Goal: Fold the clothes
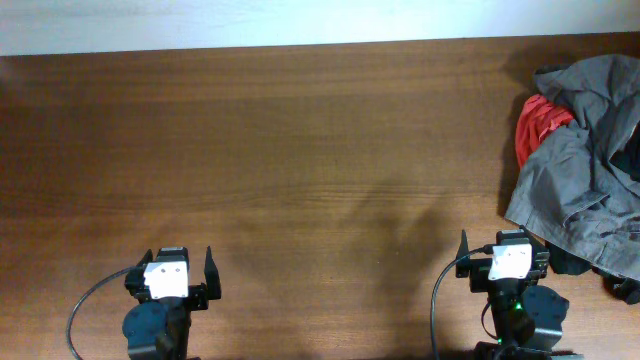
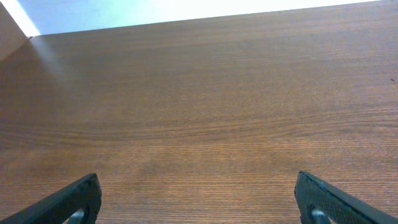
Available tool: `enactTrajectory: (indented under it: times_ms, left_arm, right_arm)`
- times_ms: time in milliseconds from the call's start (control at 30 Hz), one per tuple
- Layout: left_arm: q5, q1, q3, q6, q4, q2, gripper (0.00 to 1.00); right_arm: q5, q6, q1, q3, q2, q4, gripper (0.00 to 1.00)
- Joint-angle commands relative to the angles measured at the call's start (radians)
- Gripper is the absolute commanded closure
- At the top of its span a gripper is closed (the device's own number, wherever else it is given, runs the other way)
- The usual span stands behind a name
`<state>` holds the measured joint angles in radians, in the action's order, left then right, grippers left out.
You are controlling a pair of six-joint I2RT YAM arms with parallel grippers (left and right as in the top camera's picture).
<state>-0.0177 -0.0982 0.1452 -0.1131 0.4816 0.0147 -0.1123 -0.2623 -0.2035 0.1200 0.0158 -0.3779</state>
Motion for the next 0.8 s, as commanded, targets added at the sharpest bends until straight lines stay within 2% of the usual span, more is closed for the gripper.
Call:
enactTrajectory:
  times_ms: [0,333,567,667,767]
  left_arm:
    - [0.007,0.004,-0.010,-0.016,-0.004,-0.008,0.01]
    - [0.007,0.004,-0.010,-0.016,-0.004,-0.008,0.01]
    - [0.007,0.004,-0.010,-0.016,-0.004,-0.008,0.01]
    - [0.007,0.004,-0.010,-0.016,-0.004,-0.008,0.01]
    - [0.007,0.004,-0.010,-0.016,-0.004,-0.008,0.01]
  right_arm:
    - [-0.015,0.009,-0.007,-0.008,-0.007,0.002,0.01]
    - [-0.695,0.028,-0.006,-0.008,-0.007,0.051,0.01]
    - [-0.681,0.404,-0.006,0.023,-0.006,0.246,0.01]
    - [-0.588,0.474,-0.006,0.119,0.031,0.235,0.01]
    - [-0.540,0.481,-0.006,0.232,0.127,0.189,0.01]
